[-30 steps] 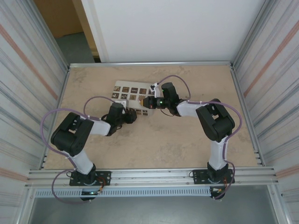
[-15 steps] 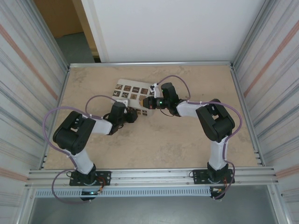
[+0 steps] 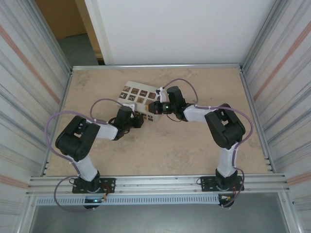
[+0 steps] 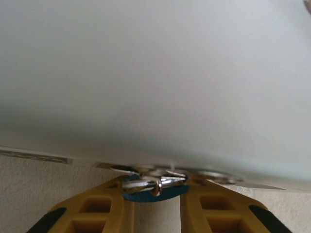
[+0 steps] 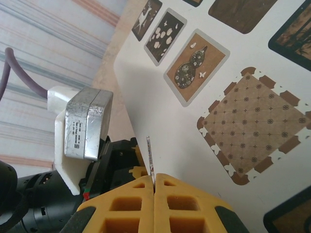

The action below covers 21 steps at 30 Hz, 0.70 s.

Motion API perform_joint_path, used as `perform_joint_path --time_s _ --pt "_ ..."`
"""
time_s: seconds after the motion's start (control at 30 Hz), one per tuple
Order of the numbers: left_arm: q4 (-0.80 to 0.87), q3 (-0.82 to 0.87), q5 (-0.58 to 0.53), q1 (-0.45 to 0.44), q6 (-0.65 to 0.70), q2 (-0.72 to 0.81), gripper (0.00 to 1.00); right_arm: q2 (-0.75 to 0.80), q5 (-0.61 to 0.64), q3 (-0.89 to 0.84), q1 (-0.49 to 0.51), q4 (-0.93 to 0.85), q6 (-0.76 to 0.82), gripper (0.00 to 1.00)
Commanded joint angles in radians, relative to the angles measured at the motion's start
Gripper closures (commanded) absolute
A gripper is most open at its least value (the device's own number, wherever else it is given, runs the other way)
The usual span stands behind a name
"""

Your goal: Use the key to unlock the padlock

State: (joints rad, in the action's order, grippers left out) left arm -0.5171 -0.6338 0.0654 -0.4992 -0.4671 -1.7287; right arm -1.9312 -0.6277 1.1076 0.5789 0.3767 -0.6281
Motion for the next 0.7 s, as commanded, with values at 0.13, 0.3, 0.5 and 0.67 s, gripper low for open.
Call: perform_joint_path --time_s 0.13,0.3,0.5,0.67 --pt "0.002 0.004 -0.002 -0.006 0.006 0.083 0.83 0.04 -0.002 -0.041 0.013 -0.16 0.004 1.0" --pt "0.046 0.011 0.055 -0.009 -0.04 0.141 0.83 0.099 -0.013 -0.058 -0.002 -0.16 0.006 1.0" --pt "0.193 -0.013 0.124 -0.013 -0.129 0.194 0.83 0.228 0.004 -0.138 -0.04 -0.21 0.056 1.0" --pt "0.286 -0.036 0.178 -0.017 -0.195 0.213 0.83 0.346 0.052 -0.197 -0.047 -0.339 0.153 1.0"
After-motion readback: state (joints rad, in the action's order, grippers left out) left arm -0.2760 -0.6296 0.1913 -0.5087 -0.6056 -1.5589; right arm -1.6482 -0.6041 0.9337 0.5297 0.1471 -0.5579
